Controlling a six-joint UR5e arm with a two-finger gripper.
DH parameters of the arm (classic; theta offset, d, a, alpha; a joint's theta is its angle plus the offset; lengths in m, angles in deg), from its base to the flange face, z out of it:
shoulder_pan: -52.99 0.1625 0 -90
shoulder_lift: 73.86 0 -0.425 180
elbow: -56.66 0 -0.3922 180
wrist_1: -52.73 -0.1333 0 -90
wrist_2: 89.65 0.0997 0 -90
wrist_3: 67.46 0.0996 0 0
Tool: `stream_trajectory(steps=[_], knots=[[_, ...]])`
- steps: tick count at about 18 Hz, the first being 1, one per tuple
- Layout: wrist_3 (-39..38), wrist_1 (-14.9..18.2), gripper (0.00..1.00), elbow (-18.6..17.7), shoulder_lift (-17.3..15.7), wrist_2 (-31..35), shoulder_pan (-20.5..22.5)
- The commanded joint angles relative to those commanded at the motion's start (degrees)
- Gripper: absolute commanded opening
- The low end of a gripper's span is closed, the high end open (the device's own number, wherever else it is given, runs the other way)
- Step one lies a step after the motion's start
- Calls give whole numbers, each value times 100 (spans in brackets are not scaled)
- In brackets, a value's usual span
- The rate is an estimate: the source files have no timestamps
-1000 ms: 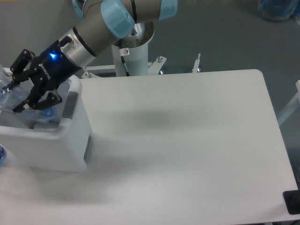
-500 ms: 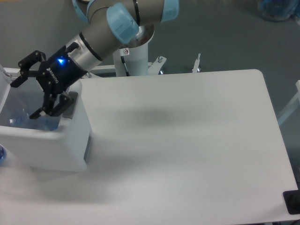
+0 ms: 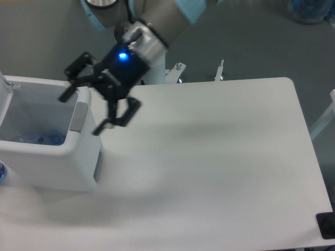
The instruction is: Place the trash in the trash can
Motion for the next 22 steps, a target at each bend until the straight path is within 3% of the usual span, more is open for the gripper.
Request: stream_trajectory(steps=[2, 7, 11, 17, 22], knots=[[0, 0, 100, 9, 140, 366, 264], [53, -9, 100, 70, 395, 3090, 327], [297, 0, 100, 264, 1044, 3795, 327], [1432, 123, 100, 0, 1476, 5753, 257], [2248, 105, 100, -9, 1574, 5924, 108]])
